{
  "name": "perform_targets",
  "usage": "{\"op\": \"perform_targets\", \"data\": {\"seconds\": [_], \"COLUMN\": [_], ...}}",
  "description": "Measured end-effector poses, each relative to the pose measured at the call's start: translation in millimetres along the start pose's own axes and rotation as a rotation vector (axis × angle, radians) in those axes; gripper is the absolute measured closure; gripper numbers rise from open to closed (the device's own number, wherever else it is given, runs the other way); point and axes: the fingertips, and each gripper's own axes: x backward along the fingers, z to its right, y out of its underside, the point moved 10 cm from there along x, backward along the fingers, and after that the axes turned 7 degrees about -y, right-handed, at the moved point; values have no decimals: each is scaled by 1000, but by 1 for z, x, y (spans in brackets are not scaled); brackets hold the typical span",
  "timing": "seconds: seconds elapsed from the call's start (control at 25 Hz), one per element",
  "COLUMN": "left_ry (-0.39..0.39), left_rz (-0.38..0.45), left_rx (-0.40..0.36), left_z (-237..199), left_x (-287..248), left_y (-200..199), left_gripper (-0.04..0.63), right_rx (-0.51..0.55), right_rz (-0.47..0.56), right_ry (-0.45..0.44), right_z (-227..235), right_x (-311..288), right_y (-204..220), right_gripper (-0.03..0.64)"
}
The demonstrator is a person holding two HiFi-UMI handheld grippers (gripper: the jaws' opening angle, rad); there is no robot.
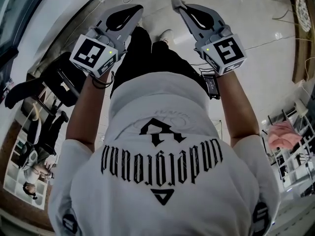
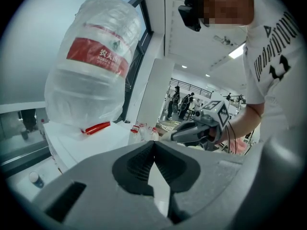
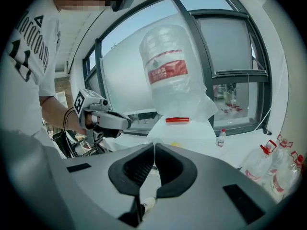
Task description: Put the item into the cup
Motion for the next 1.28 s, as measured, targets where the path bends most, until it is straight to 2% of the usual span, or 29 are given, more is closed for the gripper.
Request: {"op": "perform_targets", "data": {"seconds": [0.84,1.28], "left_ry": [16,1], "left_rz": [-93,-123], "left_rx": [19,26], "left_z": [-43,-61], "left_x": [-65,-91], "left_y": [80,116], "left_gripper": [581,581], "right_rx": [-58,-80], "right_rz": [-43,-84], "right_ry": [23,62], "right_z": [53,82], "right_x": [-74,-106], "right_y": [61,107], "right_gripper": [598,598]}}
